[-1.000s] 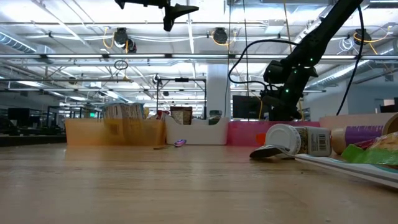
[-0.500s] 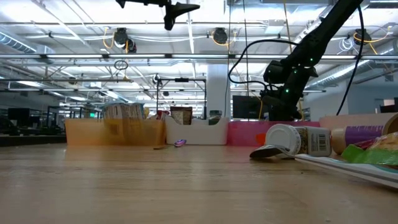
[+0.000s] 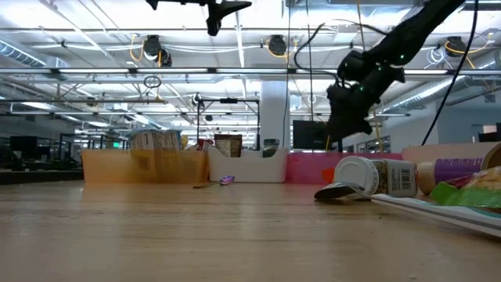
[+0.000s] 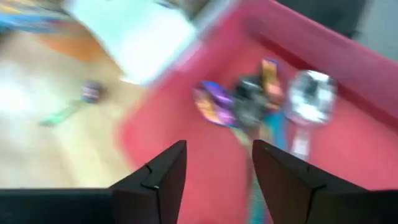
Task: Pick & Place Food Item
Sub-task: Put the violet color spoon into the red bin
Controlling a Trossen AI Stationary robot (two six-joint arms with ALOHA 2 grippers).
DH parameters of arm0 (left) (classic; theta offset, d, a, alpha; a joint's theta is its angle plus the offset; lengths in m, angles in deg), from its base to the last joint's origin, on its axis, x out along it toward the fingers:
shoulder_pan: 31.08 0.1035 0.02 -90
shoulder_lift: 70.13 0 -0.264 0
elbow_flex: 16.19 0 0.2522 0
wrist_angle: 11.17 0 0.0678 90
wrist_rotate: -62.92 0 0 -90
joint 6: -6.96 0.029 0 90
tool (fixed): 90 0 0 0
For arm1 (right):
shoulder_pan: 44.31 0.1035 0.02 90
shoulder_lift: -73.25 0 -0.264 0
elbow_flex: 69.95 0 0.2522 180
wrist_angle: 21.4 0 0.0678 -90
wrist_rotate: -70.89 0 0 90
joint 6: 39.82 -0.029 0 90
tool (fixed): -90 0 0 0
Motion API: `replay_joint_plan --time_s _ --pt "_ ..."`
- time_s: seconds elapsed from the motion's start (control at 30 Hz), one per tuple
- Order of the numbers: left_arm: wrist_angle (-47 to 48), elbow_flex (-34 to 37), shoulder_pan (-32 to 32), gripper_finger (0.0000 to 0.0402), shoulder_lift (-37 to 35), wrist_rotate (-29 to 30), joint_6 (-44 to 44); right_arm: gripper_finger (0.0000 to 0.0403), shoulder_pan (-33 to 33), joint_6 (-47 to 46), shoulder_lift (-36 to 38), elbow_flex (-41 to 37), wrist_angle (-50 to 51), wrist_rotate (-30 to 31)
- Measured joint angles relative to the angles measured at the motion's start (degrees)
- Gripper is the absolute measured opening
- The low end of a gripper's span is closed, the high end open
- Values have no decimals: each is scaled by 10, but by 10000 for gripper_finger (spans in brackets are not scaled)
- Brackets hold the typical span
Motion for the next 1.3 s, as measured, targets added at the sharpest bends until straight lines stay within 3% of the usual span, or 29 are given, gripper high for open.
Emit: replay_joint_plan --time_s 0.13,0.23,0.53,0.97,1.13,1.3 --pt "57 0 -12 241 0 2 13 186 26 -42 36 0 -34 -76" --pt "111 0 -26 241 0 15 23 187 59 -76 58 0 -63 -99" --pt "207 0 -87 241 0 36 16 182 191 -159 81 0 -148 -99" --pt "198 0 -154 241 1 82 29 176 360 -177 75 -10 -228 -94" --pt "156 0 -170 241 4 98 13 176 404 -270 76 -18 -295 -19" --pt "206 0 -199 241 4 93 10 176 450 -326 76 -29 -361 24"
